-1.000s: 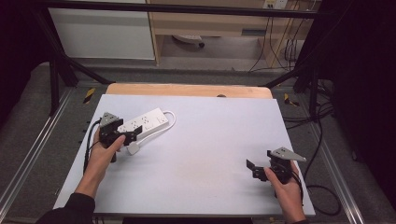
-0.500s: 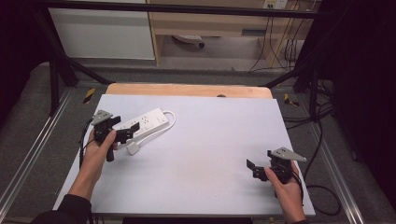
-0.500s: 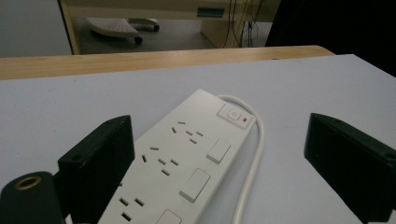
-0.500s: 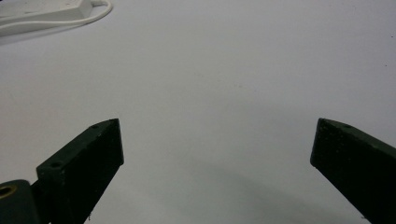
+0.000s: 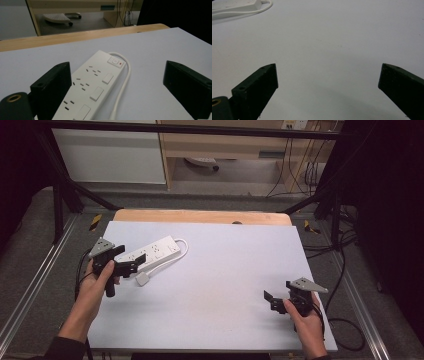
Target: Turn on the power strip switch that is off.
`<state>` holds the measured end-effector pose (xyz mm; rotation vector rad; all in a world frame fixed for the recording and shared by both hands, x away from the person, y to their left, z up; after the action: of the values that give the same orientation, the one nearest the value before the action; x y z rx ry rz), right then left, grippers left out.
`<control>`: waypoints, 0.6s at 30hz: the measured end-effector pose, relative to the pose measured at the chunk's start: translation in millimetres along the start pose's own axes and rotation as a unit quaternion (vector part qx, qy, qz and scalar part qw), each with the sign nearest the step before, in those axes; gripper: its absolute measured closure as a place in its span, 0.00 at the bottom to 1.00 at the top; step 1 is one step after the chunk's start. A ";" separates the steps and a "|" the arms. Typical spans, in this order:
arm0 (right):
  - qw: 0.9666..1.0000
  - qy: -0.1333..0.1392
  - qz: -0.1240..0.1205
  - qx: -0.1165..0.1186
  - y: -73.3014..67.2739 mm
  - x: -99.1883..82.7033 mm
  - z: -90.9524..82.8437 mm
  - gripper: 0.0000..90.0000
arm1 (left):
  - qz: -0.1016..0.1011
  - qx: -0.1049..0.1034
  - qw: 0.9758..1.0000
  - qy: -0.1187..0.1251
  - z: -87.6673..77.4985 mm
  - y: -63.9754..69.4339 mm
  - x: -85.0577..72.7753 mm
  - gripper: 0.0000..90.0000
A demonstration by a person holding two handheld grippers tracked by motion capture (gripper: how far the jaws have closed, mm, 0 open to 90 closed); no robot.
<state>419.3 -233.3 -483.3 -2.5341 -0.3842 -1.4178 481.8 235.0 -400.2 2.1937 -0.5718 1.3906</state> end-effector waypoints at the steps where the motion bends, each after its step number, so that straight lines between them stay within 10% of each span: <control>1: 1.000 -0.001 0.000 0.000 -0.1 -0.1 -0.1 0.03 | 0.001 -0.001 1.000 0.000 -2.4 1.2 0.0 0.09; 18: 1.000 -0.001 0.000 -0.002 0.7 -0.9 0.8 0.03 | 0.010 0.005 1.000 0.007 -39.7 8.0 1.7 0.09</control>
<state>419.8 -233.8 -484.5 -2.5390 -0.3821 -1.4169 449.6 252.1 -382.6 2.1899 -0.5853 1.4219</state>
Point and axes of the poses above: each handheld gripper's, and its own axes: z roughly forward along the jaws, x roughly out of its top, y roughly to its right, the point moved 9 cm from there along z, roughly forward along the jaws, and after that the axes turned 7 degrees about -x, right-handed, at the moved point
